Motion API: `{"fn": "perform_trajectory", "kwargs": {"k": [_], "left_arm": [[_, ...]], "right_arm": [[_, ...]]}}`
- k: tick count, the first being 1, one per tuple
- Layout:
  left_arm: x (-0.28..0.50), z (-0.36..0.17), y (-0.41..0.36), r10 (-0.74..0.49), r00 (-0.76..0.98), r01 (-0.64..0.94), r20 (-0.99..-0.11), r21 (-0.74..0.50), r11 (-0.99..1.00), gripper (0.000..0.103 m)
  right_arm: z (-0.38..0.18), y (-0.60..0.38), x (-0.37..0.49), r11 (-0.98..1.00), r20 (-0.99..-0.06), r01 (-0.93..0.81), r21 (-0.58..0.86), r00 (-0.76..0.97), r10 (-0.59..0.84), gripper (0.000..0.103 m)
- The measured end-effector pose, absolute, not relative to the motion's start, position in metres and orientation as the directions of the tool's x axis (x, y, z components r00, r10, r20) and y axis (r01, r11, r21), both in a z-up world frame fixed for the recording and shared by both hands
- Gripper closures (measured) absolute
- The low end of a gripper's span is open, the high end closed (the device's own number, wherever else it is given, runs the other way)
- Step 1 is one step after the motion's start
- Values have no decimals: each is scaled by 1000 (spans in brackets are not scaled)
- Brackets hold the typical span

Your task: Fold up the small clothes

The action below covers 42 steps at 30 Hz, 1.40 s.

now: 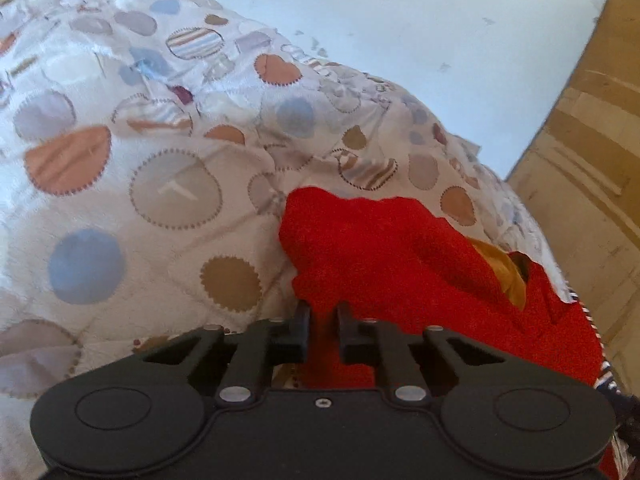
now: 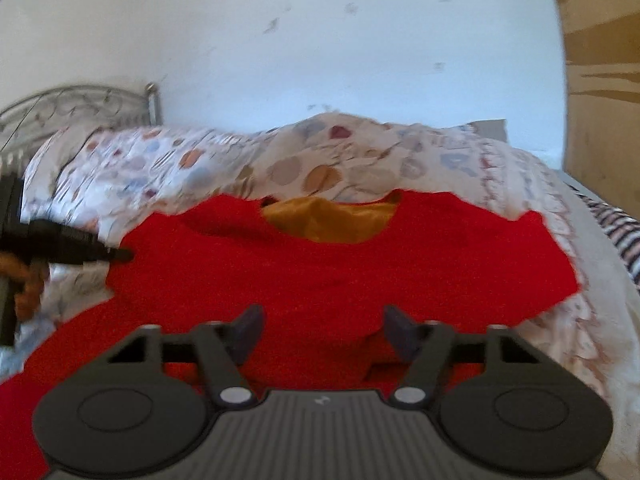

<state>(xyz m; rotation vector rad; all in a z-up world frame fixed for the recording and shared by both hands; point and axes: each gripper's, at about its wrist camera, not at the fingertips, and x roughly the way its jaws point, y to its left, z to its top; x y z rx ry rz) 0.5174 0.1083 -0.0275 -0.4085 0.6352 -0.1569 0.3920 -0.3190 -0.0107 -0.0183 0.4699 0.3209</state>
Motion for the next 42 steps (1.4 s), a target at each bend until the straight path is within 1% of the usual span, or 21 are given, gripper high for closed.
{"fn": "perform_trajectory", "kwargs": {"k": [2, 4, 6, 7, 9, 10, 13, 15, 16, 18, 20, 21, 22, 24, 26, 27, 28, 29, 31, 36, 42], "left_arm": [[515, -12, 104, -228, 782, -46, -580, -418, 907, 93], [512, 4, 98, -184, 782, -73, -595, -381, 922, 93], [511, 11, 89, -133, 780, -76, -611, -304, 950, 93], [515, 9, 86, -115, 759, -83, -641, -270, 959, 93], [525, -5, 90, -125, 697, -127, -706, -293, 948, 93], [527, -12, 94, -136, 685, -150, -716, -321, 935, 93], [524, -20, 99, -150, 711, -143, -687, -351, 925, 91], [520, -19, 97, -158, 719, -120, -676, -345, 931, 87], [517, -18, 96, -159, 722, -110, -674, -338, 935, 82], [510, -15, 95, -160, 726, -98, -669, -331, 939, 72], [501, -13, 97, -177, 731, -79, -659, -339, 938, 45], [494, -11, 97, -179, 738, -70, -650, -339, 938, 38], [486, -9, 96, -181, 748, -57, -638, -334, 941, 29], [466, -5, 95, -204, 768, 1, -607, -317, 948, 25], [445, -2, 93, -224, 779, 54, -585, -293, 955, 15], [434, -1, 92, -233, 787, 76, -571, -285, 955, 12], [421, 0, 93, -244, 796, 97, -553, -281, 955, 6], [408, -1, 93, -255, 802, 119, -539, -274, 954, 2], [386, -2, 92, -268, 806, 150, -528, -256, 955, 1], [339, -14, 90, -280, 796, 187, -536, -222, 957, 1], [302, -40, 90, -281, 750, 197, -598, -203, 959, 1]], "right_arm": [[-19, -317, 396, 949, -486, -311, 52, 822, 296, 63], [-22, -321, 398, 946, -498, -316, 73, 810, 309, 64], [-24, -324, 399, 943, -506, -316, 101, 800, 322, 64], [-24, -326, 401, 943, -510, -314, 111, 796, 326, 64], [-25, -328, 402, 942, -512, -311, 124, 793, 330, 64], [-25, -329, 401, 943, -511, -310, 124, 795, 328, 64], [-22, -329, 399, 946, -500, -304, 115, 805, 320, 58], [-18, -331, 395, 946, -483, -301, 118, 815, 320, 44], [-15, -333, 391, 946, -473, -299, 124, 821, 321, 41], [-9, -339, 383, 948, -455, -290, 135, 831, 319, 28], [-2, -345, 369, 947, -433, -287, 141, 843, 320, 15], [0, -348, 361, 948, -425, -286, 142, 847, 319, 10], [3, -352, 351, 947, -415, -287, 142, 851, 320, 8], [6, -360, 330, 946, -405, -290, 145, 855, 324, 1], [7, -369, 306, 949, -397, -285, 139, 861, 317, 0], [6, -373, 295, 949, -396, -283, 136, 863, 314, 0], [5, -377, 282, 951, -397, -277, 134, 865, 308, 0], [3, -382, 269, 954, -396, -269, 135, 868, 300, 0], [-2, -390, 243, 958, -389, -246, 150, 876, 286, 0], [-21, -403, 188, 961, -398, -173, 215, 883, 248, 0], [-43, -397, 143, 962, -406, -120, 244, 888, 214, 1]]}}
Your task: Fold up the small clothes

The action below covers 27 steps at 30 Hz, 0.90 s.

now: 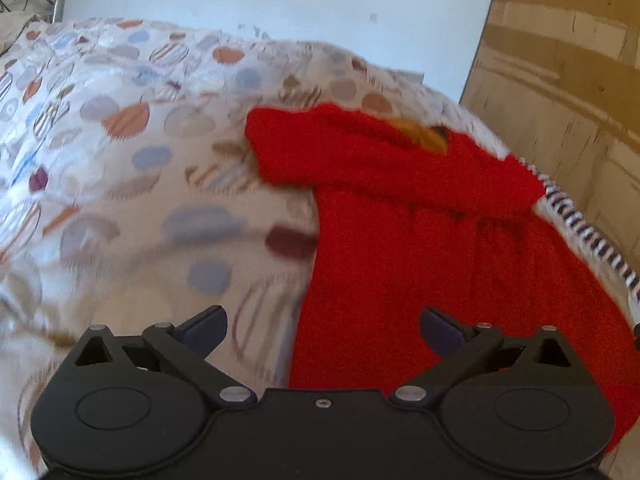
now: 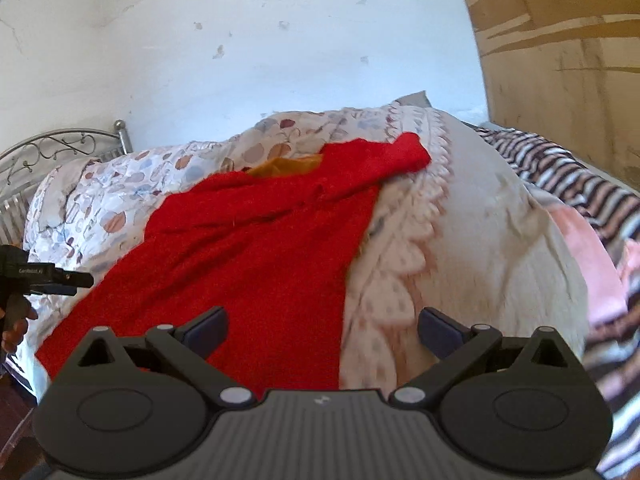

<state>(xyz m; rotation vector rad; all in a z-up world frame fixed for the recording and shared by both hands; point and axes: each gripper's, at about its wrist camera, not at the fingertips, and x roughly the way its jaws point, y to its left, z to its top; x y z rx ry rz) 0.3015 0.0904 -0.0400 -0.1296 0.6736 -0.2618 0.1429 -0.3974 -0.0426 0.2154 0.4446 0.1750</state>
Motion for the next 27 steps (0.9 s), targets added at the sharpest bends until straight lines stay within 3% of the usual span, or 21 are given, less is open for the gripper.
{"fn": "perform_trajectory", "kwargs": {"k": [4, 6, 10, 12, 13, 15, 16, 27], "left_arm": [[288, -55, 98, -281, 713, 175, -643, -225, 959, 1], [282, -59, 102, -278, 703, 163, -655, -231, 959, 1], [272, -61, 105, -275, 683, 154, -676, -235, 960, 12], [268, -60, 104, -259, 672, 144, -694, -220, 965, 23], [267, -59, 102, -244, 662, 142, -709, -201, 969, 33], [263, -54, 101, -250, 651, 158, -716, -194, 968, 71], [262, -51, 101, -279, 635, 172, -721, -220, 960, 95], [197, 8, 99, -318, 720, 154, -617, -305, 940, 98]], "right_arm": [[-48, -387, 120, 969, -391, -108, 223, 900, 191, 16], [-49, -383, 114, 967, -399, -112, 227, 896, 197, 38], [-51, -378, 108, 965, -414, -101, 242, 889, 196, 59], [-48, -380, 107, 961, -417, -96, 260, 886, 201, 90], [-47, -383, 107, 956, -417, -100, 276, 884, 212, 91], [-43, -385, 105, 952, -415, -104, 290, 882, 222, 94], [-40, -385, 104, 952, -411, -105, 287, 884, 222, 95], [-2, -403, 54, 936, -349, -140, 324, 902, 256, 97]]}}
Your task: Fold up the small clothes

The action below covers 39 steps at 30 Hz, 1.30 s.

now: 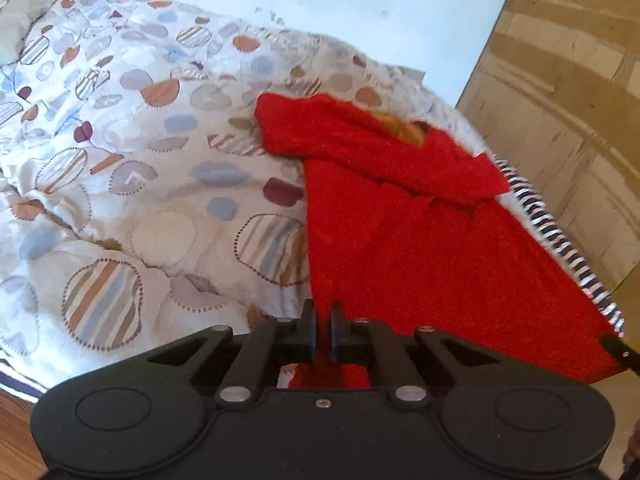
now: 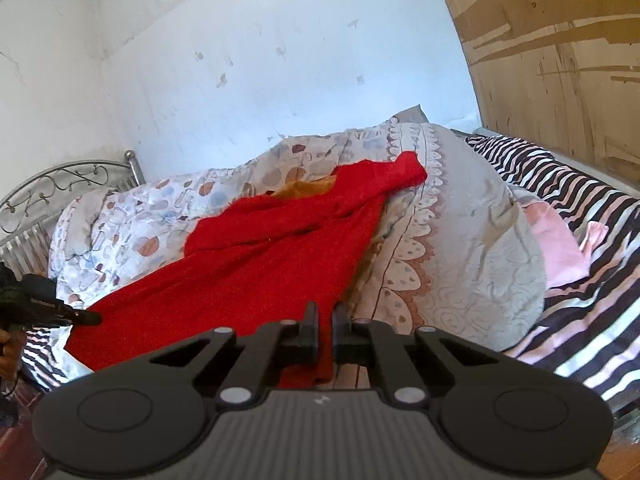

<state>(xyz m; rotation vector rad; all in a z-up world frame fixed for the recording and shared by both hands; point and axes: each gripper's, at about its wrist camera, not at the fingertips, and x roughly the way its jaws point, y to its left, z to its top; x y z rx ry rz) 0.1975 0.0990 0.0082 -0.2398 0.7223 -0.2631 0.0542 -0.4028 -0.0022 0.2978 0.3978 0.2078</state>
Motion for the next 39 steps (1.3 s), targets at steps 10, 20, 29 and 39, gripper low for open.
{"fn": "perform_trajectory", "kwargs": {"k": [10, 20, 29, 39], "left_arm": [[119, 19, 102, -370, 682, 173, -631, -352, 920, 98], [126, -30, 96, -346, 676, 152, -650, -337, 929, 95], [128, -40, 100, -296, 700, 108, -650, -313, 944, 33], [120, -37, 93, -244, 727, 110, -642, -243, 964, 9]], "right_arm": [[3, -408, -18, 948, -414, -148, 282, 873, 259, 97], [-31, -395, 1, 969, -468, -140, 205, 855, 223, 95], [-45, -376, -14, 975, -507, -216, -50, 847, 162, 38], [-100, -347, -34, 860, -515, -288, -422, 857, 34, 5]]}}
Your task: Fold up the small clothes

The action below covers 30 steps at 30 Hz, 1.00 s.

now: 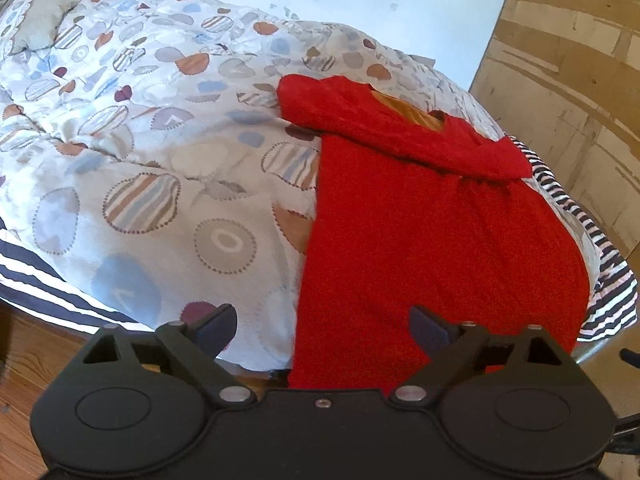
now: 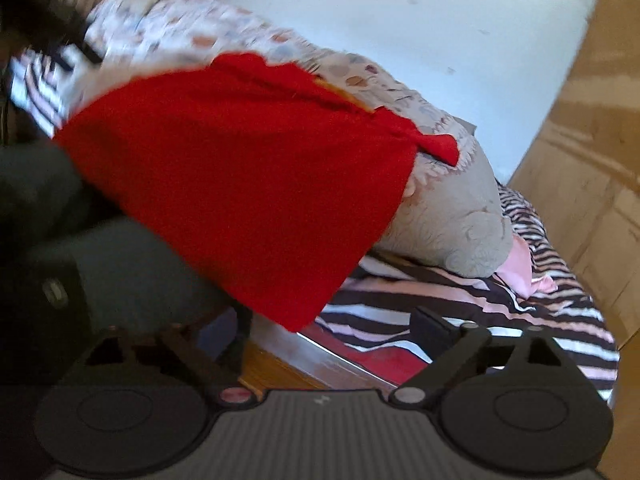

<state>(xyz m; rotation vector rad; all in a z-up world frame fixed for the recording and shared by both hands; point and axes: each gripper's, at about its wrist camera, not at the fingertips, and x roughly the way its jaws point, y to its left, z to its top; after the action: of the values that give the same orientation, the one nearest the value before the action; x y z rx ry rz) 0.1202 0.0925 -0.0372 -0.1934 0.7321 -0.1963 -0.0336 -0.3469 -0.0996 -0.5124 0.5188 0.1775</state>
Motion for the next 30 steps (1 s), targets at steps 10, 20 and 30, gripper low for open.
{"fn": "perform_trajectory", "kwargs": {"k": [10, 20, 30], "left_arm": [[117, -37, 87, -238, 716, 116, -656, -224, 968, 7], [119, -31, 84, -220, 715, 119, -664, -194, 974, 7], [110, -33, 55, -319, 713, 271, -624, -175, 947, 5]], "right_arm": [[-157, -342, -4, 830, -428, -264, -492, 903, 33, 4], [-169, -314, -19, 736, -57, 0, -677, 997, -52, 3], [-142, -312, -41, 614, -191, -229, -756, 973, 127, 90]]}}
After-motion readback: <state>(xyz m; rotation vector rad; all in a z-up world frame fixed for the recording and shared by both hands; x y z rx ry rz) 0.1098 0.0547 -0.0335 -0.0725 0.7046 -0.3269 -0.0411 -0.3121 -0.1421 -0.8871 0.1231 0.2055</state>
